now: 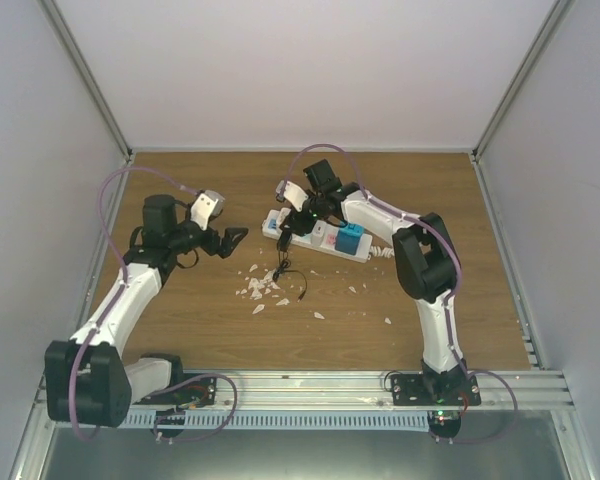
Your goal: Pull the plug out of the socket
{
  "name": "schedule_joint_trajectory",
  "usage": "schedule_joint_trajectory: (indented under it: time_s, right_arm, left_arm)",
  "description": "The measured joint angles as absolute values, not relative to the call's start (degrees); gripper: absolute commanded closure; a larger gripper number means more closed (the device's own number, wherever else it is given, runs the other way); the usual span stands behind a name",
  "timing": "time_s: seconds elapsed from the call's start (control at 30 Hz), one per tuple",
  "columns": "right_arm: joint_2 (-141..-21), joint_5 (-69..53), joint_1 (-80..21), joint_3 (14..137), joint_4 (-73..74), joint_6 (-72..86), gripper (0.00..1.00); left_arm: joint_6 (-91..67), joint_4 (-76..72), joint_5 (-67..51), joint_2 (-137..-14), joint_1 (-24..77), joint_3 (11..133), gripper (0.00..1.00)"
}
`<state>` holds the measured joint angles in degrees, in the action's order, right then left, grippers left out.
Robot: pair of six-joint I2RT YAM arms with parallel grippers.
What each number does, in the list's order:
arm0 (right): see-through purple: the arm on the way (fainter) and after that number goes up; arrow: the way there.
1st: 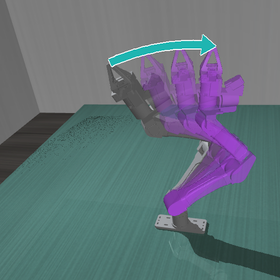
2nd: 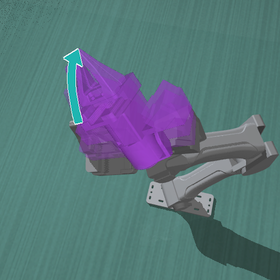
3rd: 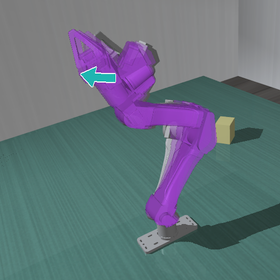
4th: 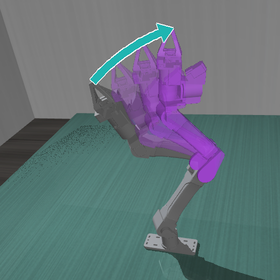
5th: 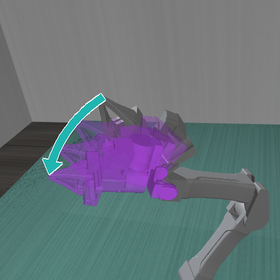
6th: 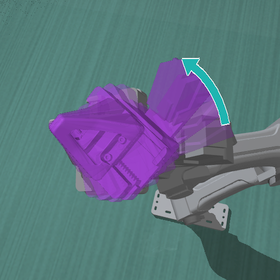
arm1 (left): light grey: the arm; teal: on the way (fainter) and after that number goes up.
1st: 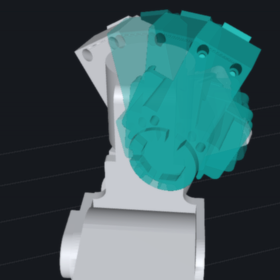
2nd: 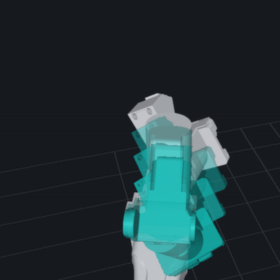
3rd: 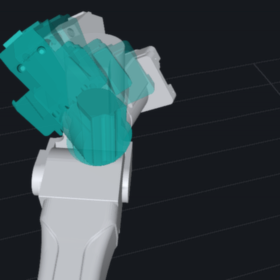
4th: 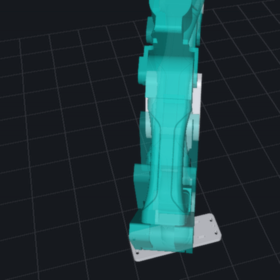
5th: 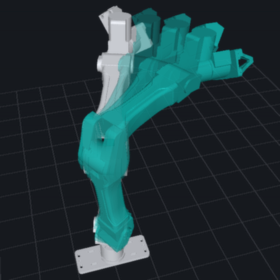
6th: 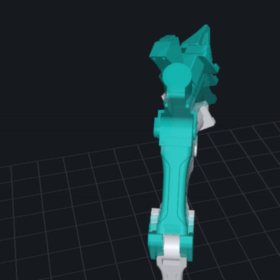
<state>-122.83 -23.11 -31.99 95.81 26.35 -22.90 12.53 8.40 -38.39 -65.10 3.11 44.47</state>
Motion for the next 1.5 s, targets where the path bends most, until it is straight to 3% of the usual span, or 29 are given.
schedule_joint_trajectory:
  time_s: [0.33, 0.6, 0.83, 1.5]
  right_arm:
    - [-120.8, -18.8, -32.3, 92.0, 22.4, -16.8, 0.68]
    - [-118.2, -15.9, -32.3, 88.4, 21.3, -13.8, 0.68]
    - [-118.2, -15.5, -32.4, 88.4, 21.0, -13.0, 0.66]
    - [-118.2, -17.0, -31.8, 88.1, 20.5, -13.0, 0.66]
  left_arm:
    - [12.6, 5.7, -31.8, -72.5, 13.8, 43.7, 0.09]
    - [12.2, 0.2, -27.0, -81.1, 20.3, 43.7, 0.07]
    - [12.4, -3.7, -22.5, -85.8, 26.7, 44.3, 0.18]
    - [11.0, -7.6, -16.5, -98.4, 27.0, 52.1, 0.42]
